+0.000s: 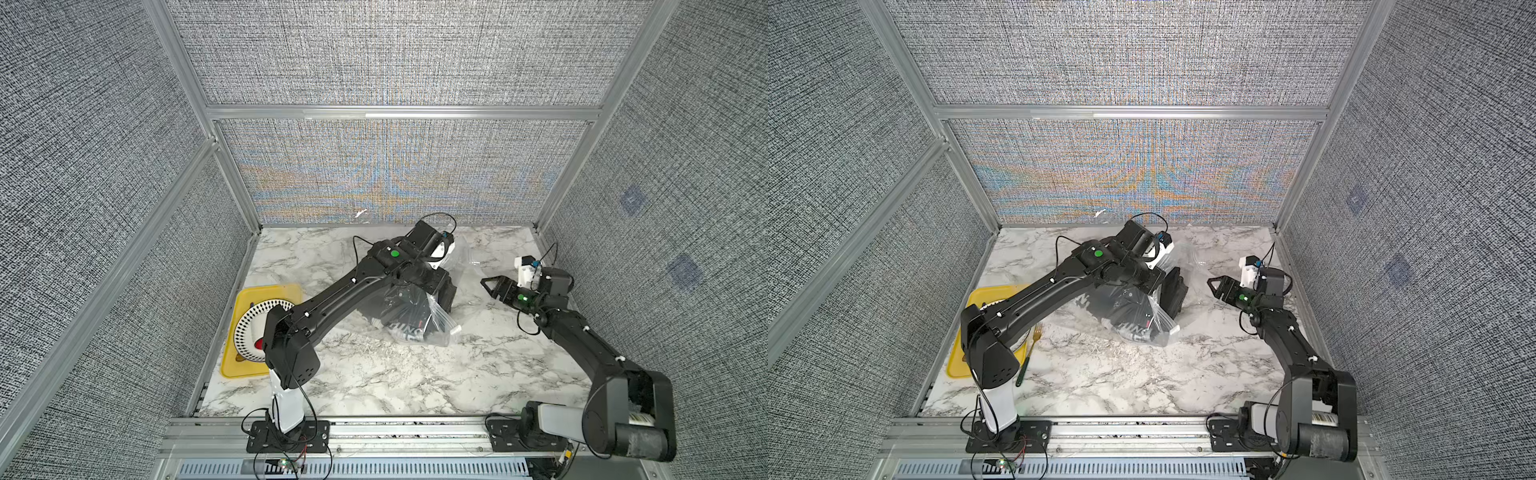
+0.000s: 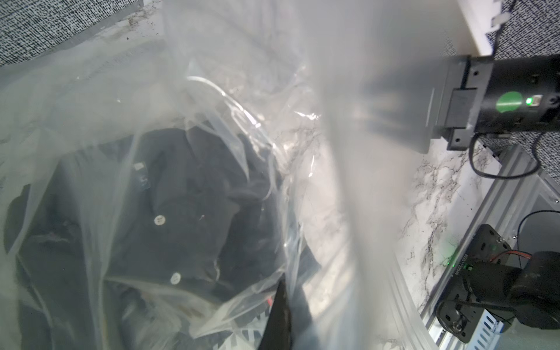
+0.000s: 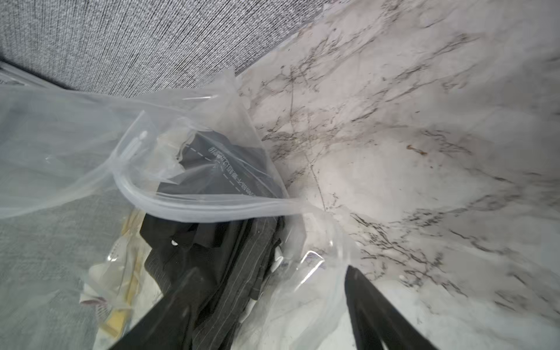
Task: Place the folded shirt into the vacuum bag
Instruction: Place the shirt in the vacuum bag, then adjust the vacuum bag at the center of the board.
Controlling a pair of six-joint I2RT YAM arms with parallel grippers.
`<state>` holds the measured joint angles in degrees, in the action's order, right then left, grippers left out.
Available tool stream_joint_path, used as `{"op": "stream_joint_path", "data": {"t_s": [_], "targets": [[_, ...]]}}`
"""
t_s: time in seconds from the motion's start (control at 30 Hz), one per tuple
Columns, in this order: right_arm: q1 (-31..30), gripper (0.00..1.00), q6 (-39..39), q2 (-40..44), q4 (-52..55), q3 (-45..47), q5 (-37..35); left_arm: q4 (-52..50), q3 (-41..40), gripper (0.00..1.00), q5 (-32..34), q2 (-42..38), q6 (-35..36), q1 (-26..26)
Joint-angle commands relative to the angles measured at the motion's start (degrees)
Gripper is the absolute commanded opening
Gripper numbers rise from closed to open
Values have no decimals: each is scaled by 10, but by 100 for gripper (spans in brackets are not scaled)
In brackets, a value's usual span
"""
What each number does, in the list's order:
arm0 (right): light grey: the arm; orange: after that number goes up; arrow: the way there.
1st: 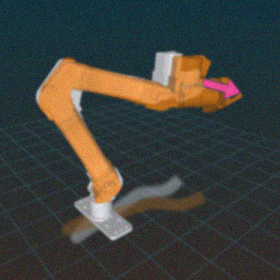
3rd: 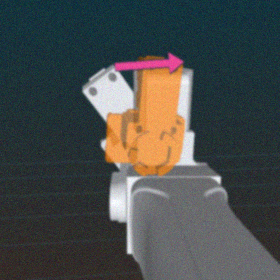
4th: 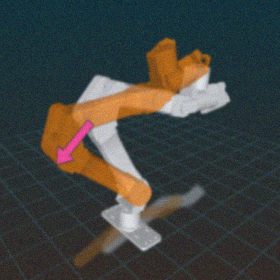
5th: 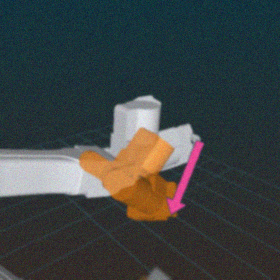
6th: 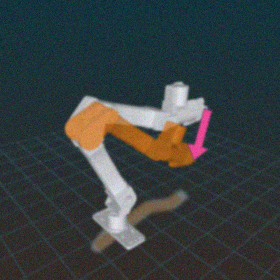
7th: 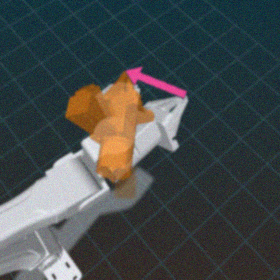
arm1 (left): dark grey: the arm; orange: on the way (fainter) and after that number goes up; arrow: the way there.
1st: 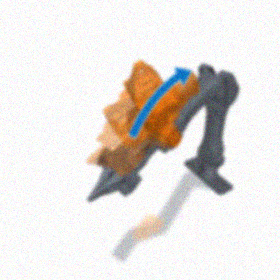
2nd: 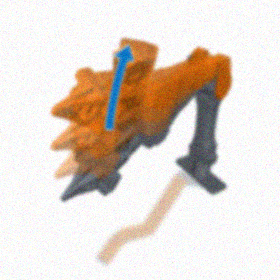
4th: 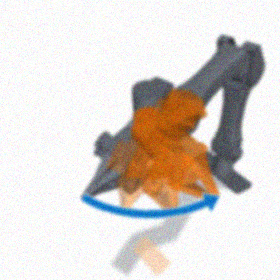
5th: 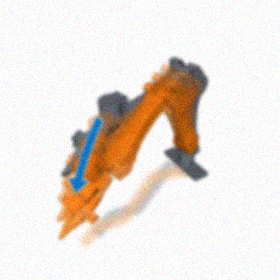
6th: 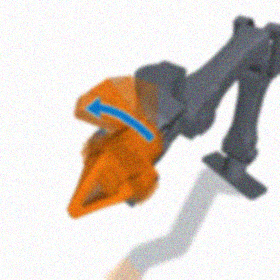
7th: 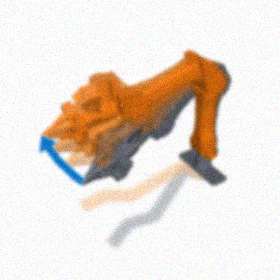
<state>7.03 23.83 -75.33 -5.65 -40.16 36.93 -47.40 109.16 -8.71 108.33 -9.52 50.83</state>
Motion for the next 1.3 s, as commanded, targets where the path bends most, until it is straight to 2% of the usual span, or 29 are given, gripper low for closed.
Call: {"op": "stream_joint_path", "data": {"t_s": [0.0,0.1,0.2,0.3,0.37,0.43,0.47,0.53,0.6,0.77,0.87,1.0,1.1,1.27], "targets": [[-11,77,-34,-22,-25,-26,56,-5,2,3,-14,-6,5,1],[-27,77,-55,-56,-6,-53,47,-6,2,4,-22,-7,5,2],[-42,69,-68,-88,7,-89,34,-9,3,6,-32,-8,6,6],[-44,43,-61,-100,1,-92,27,-10,-7,14,-38,-18,6,10],[-41,28,-51,-96,-10,-85,20,-9,-19,28,-40,-30,5,14],[-31,21,-41,-92,-18,-78,15,-8,-30,37,-39,-45,5,20],[-25,20,-35,-89,-23,-73,14,-6,-38,39,-39,-52,5,23],[-11,10,-24,-80,-29,-62,14,-5,-49,45,-36,-66,2,26],[-4,12,-21,-64,-21,-51,16,-5,-61,51,-29,-77,0,30],[7,51,-29,-3,20,-11,-62,23,-140,59,-10,-129,-18,45],[27,62,-27,5,9,-4,-58,57,-208,61,30,-177,-24,70],[29,68,-25,-30,-21,-22,13,99,-297,74,112,-251,-12,118],[28,70,-30,-61,-36,-34,43,127,-356,86,137,-293,-9,138],[26,70,-37,-100,-42,-53,52,176,-425,100,160,-301,14,193]]}}
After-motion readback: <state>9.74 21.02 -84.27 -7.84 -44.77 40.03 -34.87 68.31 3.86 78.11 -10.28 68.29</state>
